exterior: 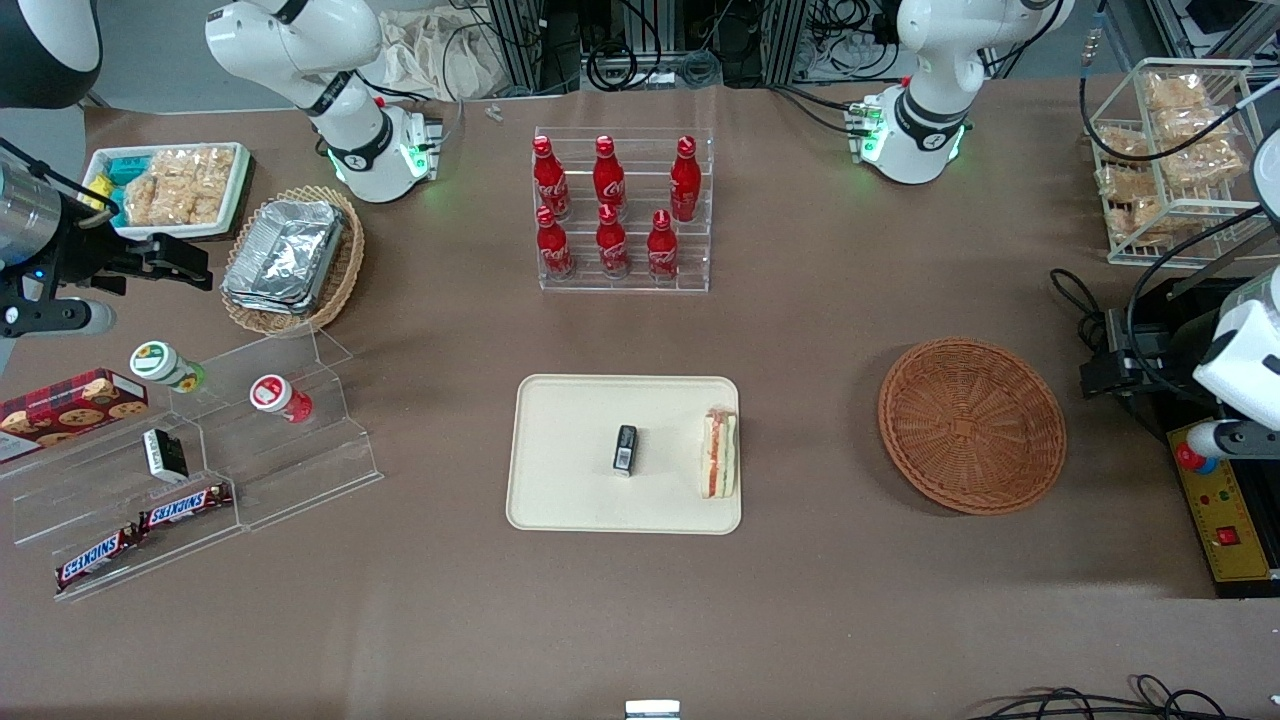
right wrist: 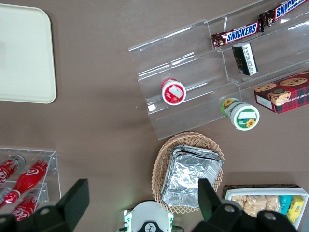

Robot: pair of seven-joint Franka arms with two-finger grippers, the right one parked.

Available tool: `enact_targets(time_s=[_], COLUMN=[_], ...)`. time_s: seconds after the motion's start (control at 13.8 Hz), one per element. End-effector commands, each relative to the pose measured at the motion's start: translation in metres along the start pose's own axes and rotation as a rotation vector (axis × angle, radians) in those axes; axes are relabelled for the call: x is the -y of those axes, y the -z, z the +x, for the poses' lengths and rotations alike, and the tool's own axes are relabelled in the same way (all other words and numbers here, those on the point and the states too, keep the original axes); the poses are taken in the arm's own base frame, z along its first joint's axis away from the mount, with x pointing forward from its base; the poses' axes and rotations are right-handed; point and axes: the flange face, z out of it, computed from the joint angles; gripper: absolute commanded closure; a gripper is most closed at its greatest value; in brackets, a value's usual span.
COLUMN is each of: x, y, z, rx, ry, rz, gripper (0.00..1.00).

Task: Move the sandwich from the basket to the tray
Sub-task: 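Open the left gripper and raise it away from the tray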

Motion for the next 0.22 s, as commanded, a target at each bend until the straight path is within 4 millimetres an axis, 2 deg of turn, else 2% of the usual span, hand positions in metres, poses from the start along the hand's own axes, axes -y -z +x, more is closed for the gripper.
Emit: enact_targets(time_s=[0.0, 0.15], x=[-0.002, -0.0025], y=[0.0033, 0.0026], z=[-0.0024, -0.0025], rx=[0.01, 0.012], ry=[0.025, 0.022], rz=[0.018, 0.023], gripper=[0.01, 0.01])
